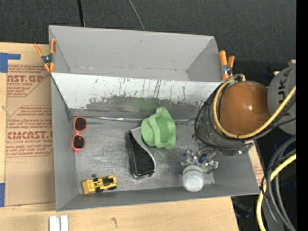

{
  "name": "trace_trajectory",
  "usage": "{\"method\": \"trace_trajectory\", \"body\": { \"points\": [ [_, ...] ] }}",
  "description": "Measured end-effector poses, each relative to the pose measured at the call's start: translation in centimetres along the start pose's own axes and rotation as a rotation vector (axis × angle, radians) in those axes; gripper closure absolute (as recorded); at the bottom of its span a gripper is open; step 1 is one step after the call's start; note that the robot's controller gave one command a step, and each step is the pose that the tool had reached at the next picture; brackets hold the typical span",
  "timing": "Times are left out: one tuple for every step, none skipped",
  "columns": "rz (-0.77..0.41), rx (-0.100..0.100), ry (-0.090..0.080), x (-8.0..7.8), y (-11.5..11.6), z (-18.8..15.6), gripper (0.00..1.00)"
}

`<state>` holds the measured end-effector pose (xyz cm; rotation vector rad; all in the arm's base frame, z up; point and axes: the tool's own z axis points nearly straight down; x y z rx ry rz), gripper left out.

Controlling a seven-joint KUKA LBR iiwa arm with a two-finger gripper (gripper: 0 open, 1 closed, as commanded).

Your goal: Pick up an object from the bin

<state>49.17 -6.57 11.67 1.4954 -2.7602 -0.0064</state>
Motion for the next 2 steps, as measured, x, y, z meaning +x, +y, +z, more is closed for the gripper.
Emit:
{"method": "trace_trajectory", "body": {
  "points": [
    [0.017, 0.003, -0.001, -0.5, -0.2, -4.5, 1.0],
    [0.03, 0.001, -0.001, -0.3, -0.8, -10.8, 1.0]
  ]
}}
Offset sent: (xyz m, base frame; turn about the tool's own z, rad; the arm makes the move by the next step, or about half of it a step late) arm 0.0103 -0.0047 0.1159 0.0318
